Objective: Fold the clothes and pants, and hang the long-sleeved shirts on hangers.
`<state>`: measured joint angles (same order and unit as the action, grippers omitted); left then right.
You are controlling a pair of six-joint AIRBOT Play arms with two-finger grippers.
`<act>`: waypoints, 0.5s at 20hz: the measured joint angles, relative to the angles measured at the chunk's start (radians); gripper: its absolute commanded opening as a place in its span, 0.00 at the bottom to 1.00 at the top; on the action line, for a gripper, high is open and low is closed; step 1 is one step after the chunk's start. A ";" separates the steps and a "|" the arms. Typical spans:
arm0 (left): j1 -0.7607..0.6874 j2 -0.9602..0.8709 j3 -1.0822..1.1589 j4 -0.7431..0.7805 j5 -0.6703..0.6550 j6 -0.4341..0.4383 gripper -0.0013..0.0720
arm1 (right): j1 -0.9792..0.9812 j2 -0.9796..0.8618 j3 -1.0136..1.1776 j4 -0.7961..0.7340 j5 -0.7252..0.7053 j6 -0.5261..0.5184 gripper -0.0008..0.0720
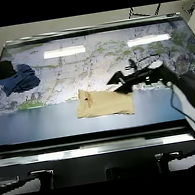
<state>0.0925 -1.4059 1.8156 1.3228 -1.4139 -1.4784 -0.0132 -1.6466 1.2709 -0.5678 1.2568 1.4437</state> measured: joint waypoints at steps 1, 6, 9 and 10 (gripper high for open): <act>0.002 0.002 -0.001 0.004 -0.003 0.003 0.04 | -0.051 0.023 -0.010 -0.105 0.026 0.031 0.93; -0.008 0.007 -0.001 0.003 -0.015 0.008 0.04 | -0.136 0.055 -0.158 -0.272 0.018 0.040 0.87; -0.026 0.007 -0.001 0.001 -0.017 -0.005 0.04 | -0.116 0.022 -0.222 -0.196 -0.032 -0.035 0.36; -0.033 0.007 -0.001 0.000 -0.017 -0.008 0.04 | -0.107 0.012 -0.232 -0.166 -0.040 -0.060 0.06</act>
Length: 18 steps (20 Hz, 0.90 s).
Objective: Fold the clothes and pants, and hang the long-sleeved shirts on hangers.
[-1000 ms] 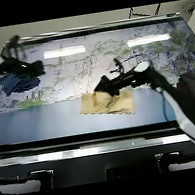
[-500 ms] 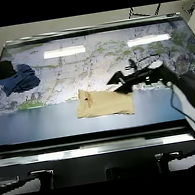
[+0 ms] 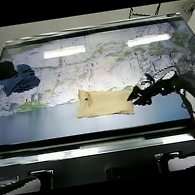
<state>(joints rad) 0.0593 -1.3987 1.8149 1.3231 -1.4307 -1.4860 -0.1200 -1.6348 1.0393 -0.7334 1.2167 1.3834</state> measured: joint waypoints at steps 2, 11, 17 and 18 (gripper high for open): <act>-0.014 0.000 0.000 -0.001 -0.001 -0.006 0.04 | 0.010 -0.011 -0.003 0.073 0.006 -0.052 0.06; -0.035 0.000 0.000 -0.002 0.005 -0.009 0.05 | -0.207 0.117 0.458 0.095 0.219 0.025 0.06; -0.036 0.000 0.000 -0.003 0.008 -0.002 0.05 | -0.492 0.164 0.775 -0.042 0.293 0.227 0.06; -0.036 0.000 0.000 -0.003 0.008 -0.001 0.05 | -0.537 0.167 0.801 -0.052 0.294 0.258 0.06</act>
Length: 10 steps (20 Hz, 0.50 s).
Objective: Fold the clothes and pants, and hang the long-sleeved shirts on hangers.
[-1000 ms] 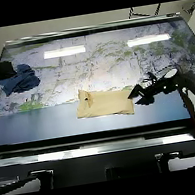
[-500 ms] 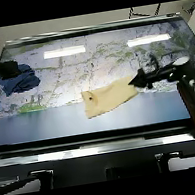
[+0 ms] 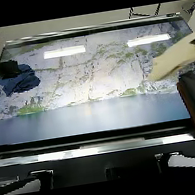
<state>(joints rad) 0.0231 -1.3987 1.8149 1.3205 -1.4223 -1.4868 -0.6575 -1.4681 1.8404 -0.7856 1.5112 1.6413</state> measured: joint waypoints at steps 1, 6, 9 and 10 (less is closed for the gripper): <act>0.000 0.000 0.000 -0.002 0.000 0.005 0.04 | -0.048 0.002 0.021 -0.010 0.000 0.031 0.06; 0.000 0.000 0.000 -0.009 0.001 0.018 0.05 | -0.244 0.022 0.062 -0.027 0.020 0.144 0.06; -0.001 0.000 0.000 -0.010 0.001 0.021 0.05 | -0.340 0.050 0.068 -0.031 0.038 0.193 0.06; -0.002 0.000 0.000 -0.010 0.001 0.021 0.05 | -0.369 0.061 0.069 -0.031 0.048 0.204 0.06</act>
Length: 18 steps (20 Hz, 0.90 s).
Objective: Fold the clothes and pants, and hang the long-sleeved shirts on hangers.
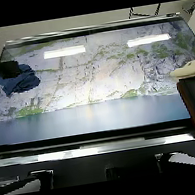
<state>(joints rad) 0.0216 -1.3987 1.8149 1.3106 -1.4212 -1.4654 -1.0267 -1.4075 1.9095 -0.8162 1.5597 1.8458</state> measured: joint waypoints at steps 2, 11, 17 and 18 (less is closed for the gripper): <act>-0.004 0.000 0.000 0.000 0.000 0.004 0.05 | -0.060 0.015 0.001 -0.014 0.048 0.019 0.06; -0.033 0.000 0.000 -0.002 -0.001 0.027 0.05 | -0.147 0.110 -0.285 -0.490 0.245 -0.062 0.06; -0.035 0.000 0.000 -0.008 -0.009 0.027 0.05 | -0.151 0.178 -0.686 -0.665 0.083 -0.101 0.99; -0.035 0.000 0.000 -0.011 -0.010 0.027 0.05 | -0.151 0.182 -0.713 -0.673 0.044 -0.109 0.96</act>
<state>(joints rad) -0.0135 -1.3987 1.8149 1.2995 -1.4307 -1.4387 -1.1778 -1.2255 1.1961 -1.4891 1.6039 1.7370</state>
